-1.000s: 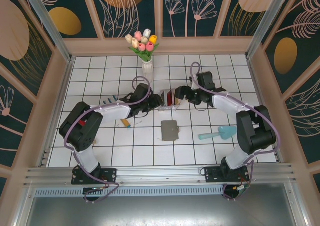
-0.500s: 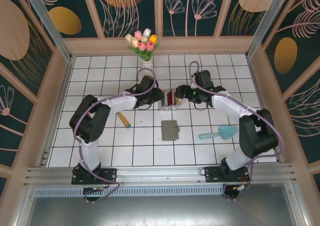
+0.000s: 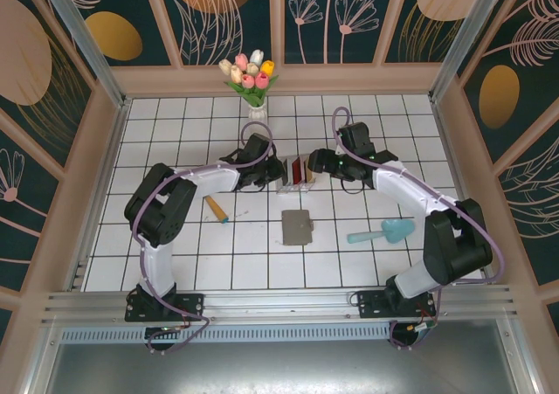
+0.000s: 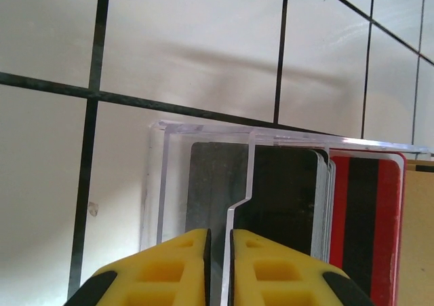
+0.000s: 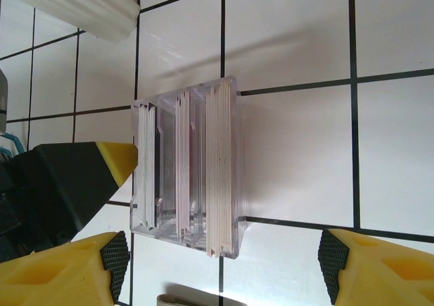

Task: Put the credit cards into the card holder
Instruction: Move the storage box to the center of the table, then pick up the credit card from the storage box.

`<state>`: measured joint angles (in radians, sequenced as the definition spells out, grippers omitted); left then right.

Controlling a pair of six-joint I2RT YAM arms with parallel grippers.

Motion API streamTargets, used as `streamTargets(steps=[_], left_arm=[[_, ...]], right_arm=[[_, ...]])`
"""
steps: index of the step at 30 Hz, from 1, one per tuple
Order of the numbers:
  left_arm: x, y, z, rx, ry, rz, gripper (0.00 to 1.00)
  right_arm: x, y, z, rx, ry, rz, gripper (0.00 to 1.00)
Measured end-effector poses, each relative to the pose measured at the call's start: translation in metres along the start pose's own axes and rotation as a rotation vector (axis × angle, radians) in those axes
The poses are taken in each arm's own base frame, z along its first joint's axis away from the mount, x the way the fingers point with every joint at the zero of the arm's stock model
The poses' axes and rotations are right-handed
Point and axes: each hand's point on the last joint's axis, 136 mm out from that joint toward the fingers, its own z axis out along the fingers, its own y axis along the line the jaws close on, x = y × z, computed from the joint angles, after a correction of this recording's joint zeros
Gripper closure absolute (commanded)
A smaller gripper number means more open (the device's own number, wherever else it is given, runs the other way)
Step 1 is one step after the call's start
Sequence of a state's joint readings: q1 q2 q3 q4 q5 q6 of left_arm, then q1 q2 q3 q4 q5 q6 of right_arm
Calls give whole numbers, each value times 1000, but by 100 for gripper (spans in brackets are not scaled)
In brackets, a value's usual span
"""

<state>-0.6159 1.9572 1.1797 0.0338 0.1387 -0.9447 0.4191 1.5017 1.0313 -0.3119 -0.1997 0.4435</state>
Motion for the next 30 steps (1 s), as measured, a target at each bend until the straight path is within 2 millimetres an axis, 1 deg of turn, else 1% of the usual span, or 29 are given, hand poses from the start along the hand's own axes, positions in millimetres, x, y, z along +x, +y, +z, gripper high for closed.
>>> streamTargets(steps=[5,8,9,10,13,19,24,25,30], left_arm=[[12,2,-7,36,24,-32,84],[19,2,-10,48,31,-47,84],[21,1,-10,51,34,-49,84],[24,0,-10,53,37,-52,84],[31,-4,-10,61,44,-51,83],[36,-5,-10,64,50,-54,79],[39,-3,-9,55,54,-56,74],[39,-3,-9,53,56,-55,71],[42,0,-8,44,64,-56,70]], right_arm=[[1,2,-2,23,-2,-19,26],[4,2,-1,66,5,-52,29],[3,3,-1,78,6,-62,31],[3,5,1,91,10,-82,33],[-1,5,9,146,16,-128,33],[-2,-7,25,248,49,-195,33],[0,-11,35,265,81,-231,33],[-1,-11,37,266,85,-239,33],[0,-14,47,280,108,-258,33]])
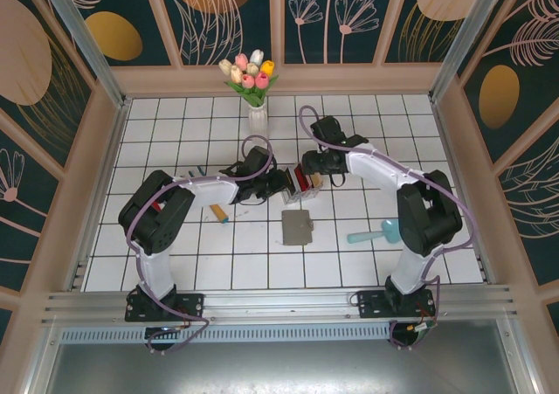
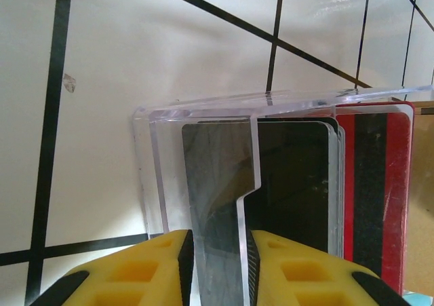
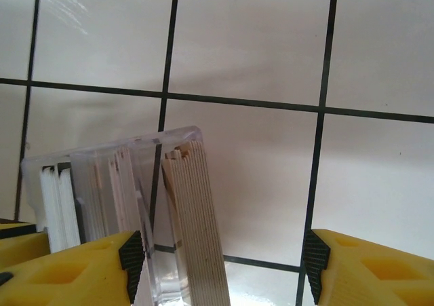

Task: Put the credit cards into the card holder
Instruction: Pick up the credit card from the storage box.

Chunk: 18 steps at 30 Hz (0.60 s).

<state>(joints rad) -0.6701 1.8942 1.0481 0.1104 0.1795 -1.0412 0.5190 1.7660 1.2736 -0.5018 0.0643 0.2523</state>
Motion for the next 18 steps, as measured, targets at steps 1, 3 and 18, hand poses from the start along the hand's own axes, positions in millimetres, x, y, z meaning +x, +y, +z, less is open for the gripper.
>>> streamTargets(steps=[1,3,18], left_arm=[[0,0,0,-1,0,-1,70],[0,1,1,-1,1,0,71],[0,0,2,2,-2,1,77]], right_arm=[[2,-1,3,3,10,-6,33],[6,-2,8,9,26,-14,33],[-2,-9,5,154,9,-82,38]])
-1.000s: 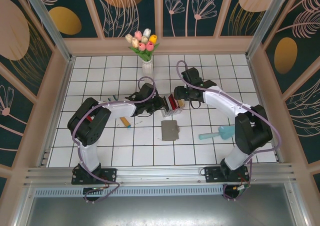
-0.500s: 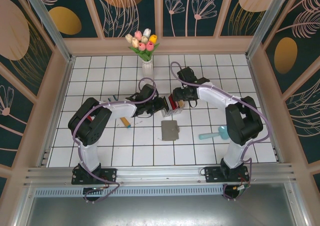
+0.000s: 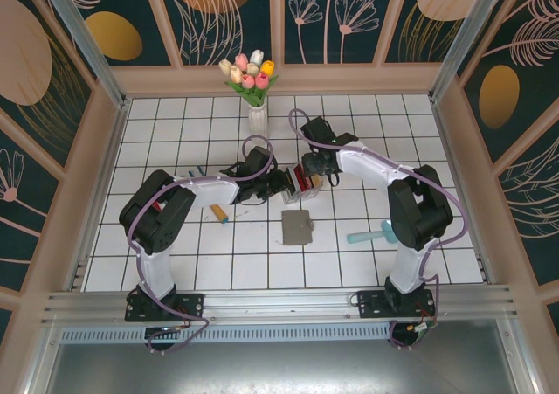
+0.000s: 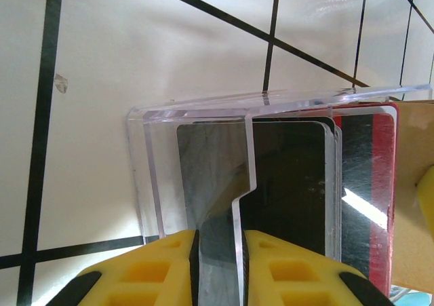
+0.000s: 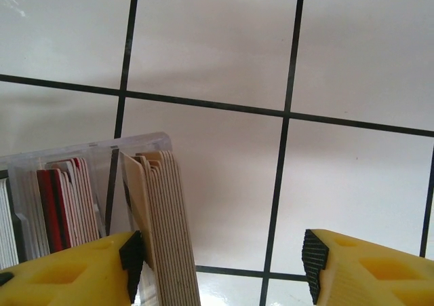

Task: Put the credit cards into the card holder
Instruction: Pick up the credit card from the storage box.

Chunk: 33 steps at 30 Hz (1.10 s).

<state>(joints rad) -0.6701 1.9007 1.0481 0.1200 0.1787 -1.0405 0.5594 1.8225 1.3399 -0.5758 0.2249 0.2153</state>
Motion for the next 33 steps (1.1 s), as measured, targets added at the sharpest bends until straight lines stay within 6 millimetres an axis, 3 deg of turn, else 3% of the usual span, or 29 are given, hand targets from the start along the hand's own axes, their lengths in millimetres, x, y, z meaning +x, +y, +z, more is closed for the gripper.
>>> streamTargets(steps=[11,26,33], left_arm=[[-1,-1,0,1,-4,1,78],[-1,-1,0,2,-4,5,78],[-1,-1,0,1,-4,9,77]], right_arm=[[-4,2,-5,4,-9,-11,50],[-10,12,-11,-32,-16,-30,82],[-12,14,-20,-44,-26,-31,87]])
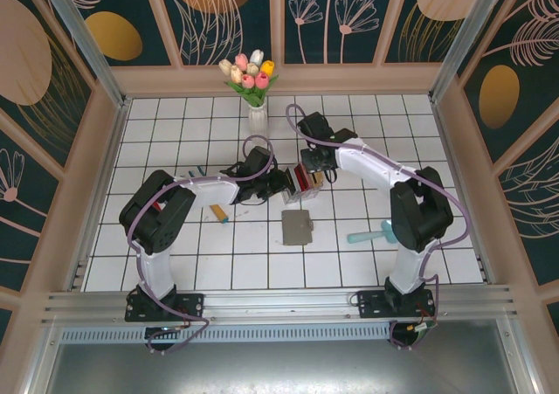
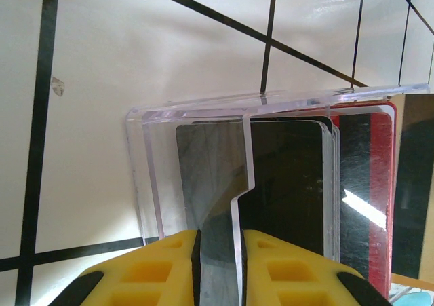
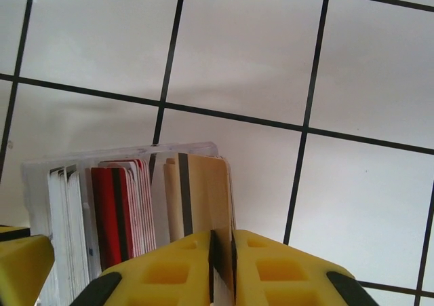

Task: Put the credit cards into the card holder
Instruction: Pick up the credit card from the storage box, then open the card holder at the center of the table.

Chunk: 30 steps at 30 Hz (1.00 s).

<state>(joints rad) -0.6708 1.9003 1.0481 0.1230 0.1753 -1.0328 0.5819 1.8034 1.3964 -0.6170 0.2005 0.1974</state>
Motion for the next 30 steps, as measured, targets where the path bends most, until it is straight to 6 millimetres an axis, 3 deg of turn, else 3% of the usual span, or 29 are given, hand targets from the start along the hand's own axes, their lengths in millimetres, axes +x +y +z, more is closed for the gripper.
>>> streamTargets(steps=[11,16,19,22,26,30], left_arm=[[1,-1,-3,-5,1,20,72],[4,3,-18,-20,1,42,61],[1,-4,-37,-7,-27,61,54],[-3,-16,-63,38,-67,76,52],[-1,-17,-86,67,-99,80,50],[15,7,-91,39,-79,59,49]], right_arm=[[-17,6,-55,-103,-96,75,93],[-12,9,-91,-175,-164,153,96],[8,15,-111,-241,-202,205,97],[39,26,-118,-309,-197,240,98],[80,45,-104,-355,-129,272,99],[121,67,-88,-363,-32,269,99]])
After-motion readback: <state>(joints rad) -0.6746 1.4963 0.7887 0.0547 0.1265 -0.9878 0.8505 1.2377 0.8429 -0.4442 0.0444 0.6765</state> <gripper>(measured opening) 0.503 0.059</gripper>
